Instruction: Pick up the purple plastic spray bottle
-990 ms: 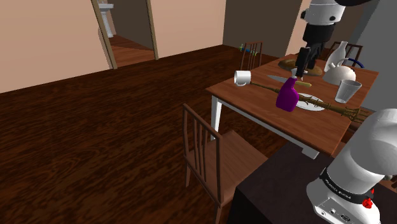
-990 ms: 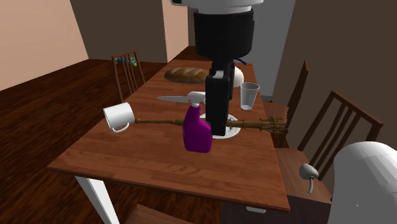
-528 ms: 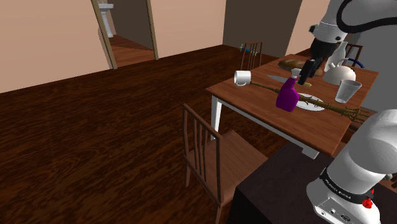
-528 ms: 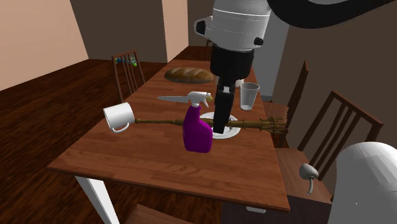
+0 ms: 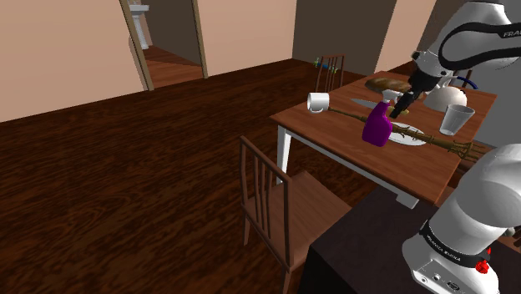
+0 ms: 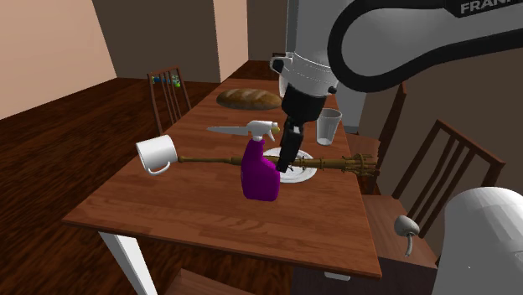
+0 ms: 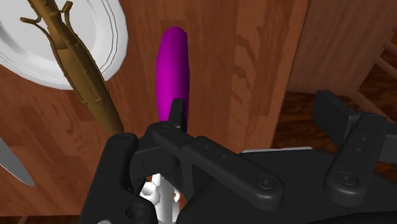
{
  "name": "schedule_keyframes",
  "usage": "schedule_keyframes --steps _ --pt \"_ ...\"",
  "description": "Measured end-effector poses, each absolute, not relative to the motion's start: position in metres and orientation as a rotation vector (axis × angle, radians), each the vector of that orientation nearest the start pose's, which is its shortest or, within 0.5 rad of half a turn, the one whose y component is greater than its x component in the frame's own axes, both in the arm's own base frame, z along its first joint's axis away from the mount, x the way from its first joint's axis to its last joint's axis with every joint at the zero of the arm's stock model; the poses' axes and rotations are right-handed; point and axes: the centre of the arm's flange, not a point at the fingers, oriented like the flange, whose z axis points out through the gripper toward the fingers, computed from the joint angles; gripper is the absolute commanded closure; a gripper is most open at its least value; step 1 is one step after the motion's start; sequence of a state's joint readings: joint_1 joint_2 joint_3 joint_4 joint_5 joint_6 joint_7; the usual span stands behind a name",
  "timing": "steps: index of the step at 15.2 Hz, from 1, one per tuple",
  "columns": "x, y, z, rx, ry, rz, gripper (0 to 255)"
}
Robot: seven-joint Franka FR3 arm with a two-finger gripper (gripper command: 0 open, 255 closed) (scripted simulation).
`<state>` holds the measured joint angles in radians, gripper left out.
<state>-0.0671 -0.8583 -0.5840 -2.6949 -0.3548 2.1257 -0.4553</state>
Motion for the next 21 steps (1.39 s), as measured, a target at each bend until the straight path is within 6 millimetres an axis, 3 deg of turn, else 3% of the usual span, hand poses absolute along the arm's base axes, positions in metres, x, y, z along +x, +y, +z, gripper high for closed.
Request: schedule_keyframes --steps 6,14,15,21 --pt "0.271 -0.281 0.407 -3.056 -0.168 -0.56 0" --pt "0.273 -0.29 0.364 -3.052 -0.171 -0.583 0" --pt "0.273 -0.289 0.362 -3.052 -0.171 -0.583 255" --pt "0.274 -0.289 0.36 -3.052 -0.171 -0.585 255"
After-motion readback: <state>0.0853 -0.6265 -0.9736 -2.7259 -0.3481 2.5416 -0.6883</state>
